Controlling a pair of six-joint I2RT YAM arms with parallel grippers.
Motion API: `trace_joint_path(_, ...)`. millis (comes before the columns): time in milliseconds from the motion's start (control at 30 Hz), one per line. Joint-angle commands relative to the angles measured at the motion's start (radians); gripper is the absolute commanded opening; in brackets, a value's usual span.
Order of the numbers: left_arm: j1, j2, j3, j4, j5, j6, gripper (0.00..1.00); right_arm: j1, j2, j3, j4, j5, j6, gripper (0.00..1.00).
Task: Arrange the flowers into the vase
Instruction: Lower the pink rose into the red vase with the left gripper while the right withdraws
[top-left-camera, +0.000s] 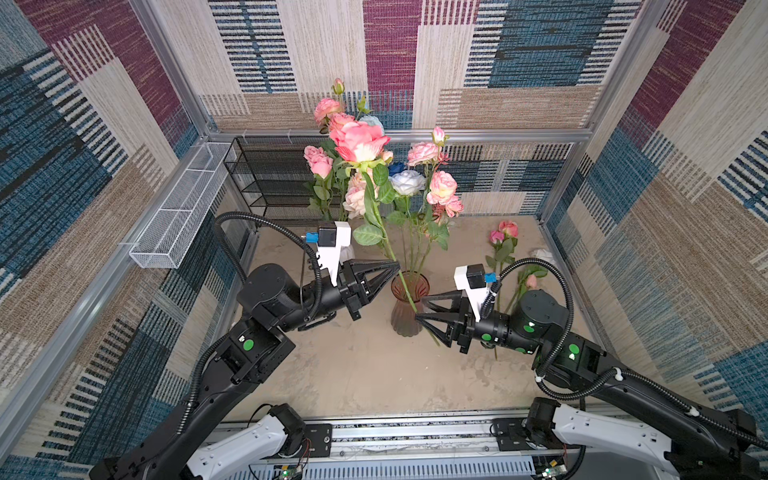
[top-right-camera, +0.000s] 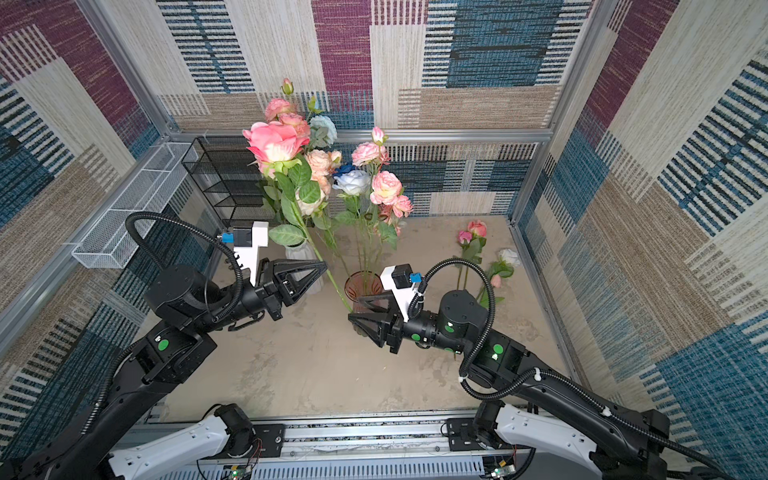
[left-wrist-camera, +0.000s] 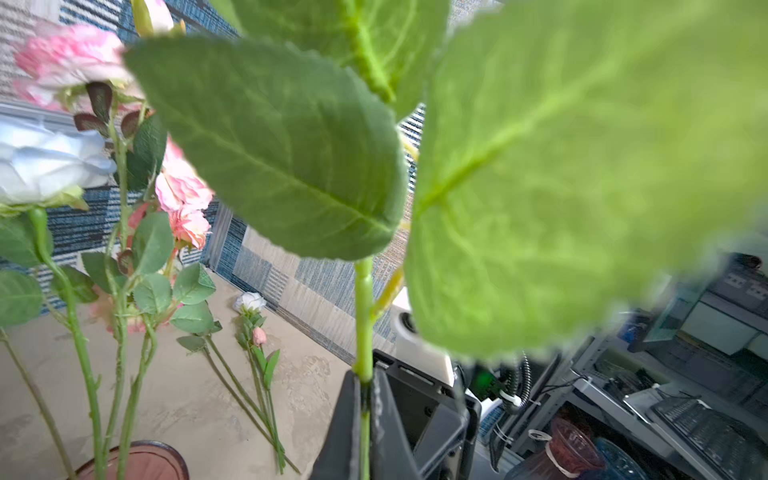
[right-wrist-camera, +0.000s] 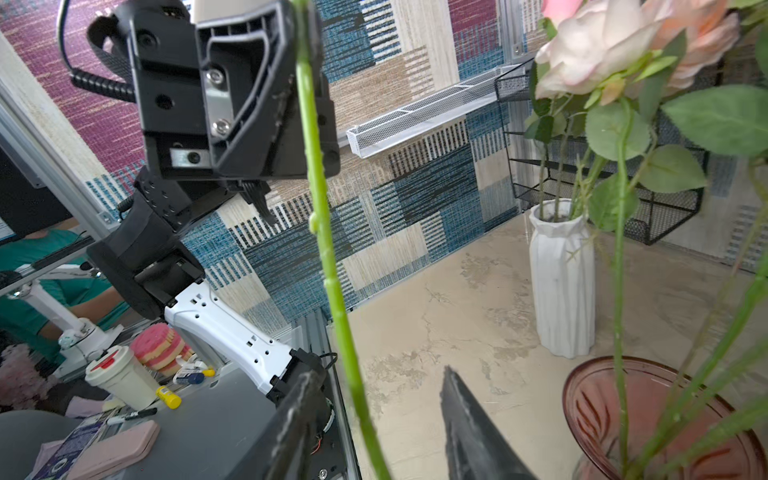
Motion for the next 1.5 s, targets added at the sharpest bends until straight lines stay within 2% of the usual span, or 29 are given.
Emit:
trace_joint_path(0,0.001,0.020,0.052,-0.076,-0.066,0.118,0.00,0.000,-0.043,-0.010,-0.017,0.090,0.004,0.52)
trace_joint_path(233,0.002,0.143,0.250,-0.179,-0.179,0.311,0.00,0.000,-0.138,-0.018,-0.064,0.187,-0.003,0.53)
trace_joint_path(500,0.007,0.312,0.399,-0.215,-0.234,0.416,0.00,0.000,-0.163,-0.018,-0.088,0.210,-0.005,0.52)
trace_joint_path(733,0.026,0.353,0.283,-0.150,-0.267,0.406,0.00,0.000,-0.185,-0.024,-0.096,0.231,-0.010,0.51)
trace_joint_path(1100,0.029,0.354,-0.002,-0.044,-0.342,0.286,0.00,0.000,-0.190,-0.035,-0.094,0.256,-0.014,0.51)
trace_joint_path(1233,0.029,0.324,-0.062,-0.044,-0.366,0.236,0.36,0.000,-0.190,-0.041,-0.092,0.267,-0.010,0.52)
trace_joint_path(1333,0.029,0.267,-0.107,-0.020,-0.376,0.208,0.50,0.000,-0.190,-0.046,-0.088,0.277,-0.005,0.56)
trace_joint_path(1467,0.028,0.199,-0.114,-0.016,-0.351,0.179,0.58,0.000,-0.192,-0.053,-0.083,0.296,0.002,0.60)
